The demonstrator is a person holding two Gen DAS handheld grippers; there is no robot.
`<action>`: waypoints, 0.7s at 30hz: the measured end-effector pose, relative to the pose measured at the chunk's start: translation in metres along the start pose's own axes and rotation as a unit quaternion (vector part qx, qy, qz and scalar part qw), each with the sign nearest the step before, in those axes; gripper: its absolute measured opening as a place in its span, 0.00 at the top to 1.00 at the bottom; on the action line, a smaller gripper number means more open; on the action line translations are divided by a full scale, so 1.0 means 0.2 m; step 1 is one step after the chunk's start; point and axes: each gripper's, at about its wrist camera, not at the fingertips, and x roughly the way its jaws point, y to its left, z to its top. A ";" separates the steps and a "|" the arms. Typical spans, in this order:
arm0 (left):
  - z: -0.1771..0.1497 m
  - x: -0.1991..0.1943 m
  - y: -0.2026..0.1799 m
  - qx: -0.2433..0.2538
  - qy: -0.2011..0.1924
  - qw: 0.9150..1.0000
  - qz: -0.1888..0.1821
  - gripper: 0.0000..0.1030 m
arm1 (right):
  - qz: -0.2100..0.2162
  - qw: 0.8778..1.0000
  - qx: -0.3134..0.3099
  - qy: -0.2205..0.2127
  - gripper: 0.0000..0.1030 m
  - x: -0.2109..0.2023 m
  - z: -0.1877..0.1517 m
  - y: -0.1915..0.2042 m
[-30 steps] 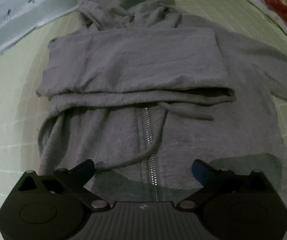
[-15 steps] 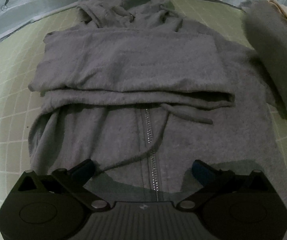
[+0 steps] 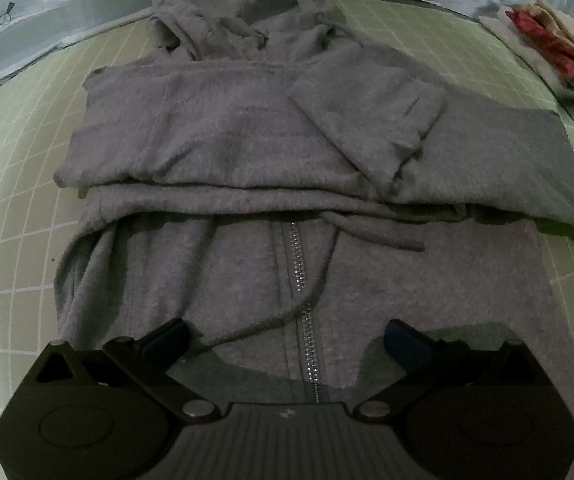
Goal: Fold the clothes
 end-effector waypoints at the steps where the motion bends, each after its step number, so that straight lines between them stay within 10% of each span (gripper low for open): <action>1: 0.01 0.00 0.00 -0.001 0.001 1.000 0.002 0.01 | -0.047 0.998 -0.038 -0.011 0.00 -0.02 -0.03 -0.01; 4: 0.04 -0.04 -0.01 -0.002 -0.007 1.000 0.002 0.10 | -0.135 0.986 -0.095 -0.011 0.00 -0.04 -0.12 -0.09; 9: 0.08 -0.18 -0.02 0.020 -0.064 0.997 -0.026 0.32 | -0.163 0.984 -0.076 0.016 0.00 -0.08 -0.22 -0.23; 14: 0.19 -0.27 -0.07 0.061 -0.119 0.988 -0.077 0.88 | -0.171 0.984 -0.054 0.016 0.00 -0.09 -0.21 -0.22; 21: 0.31 -0.15 -0.24 0.135 -0.136 0.978 -0.085 0.68 | -0.178 0.982 -0.067 0.011 0.00 -0.09 -0.21 -0.18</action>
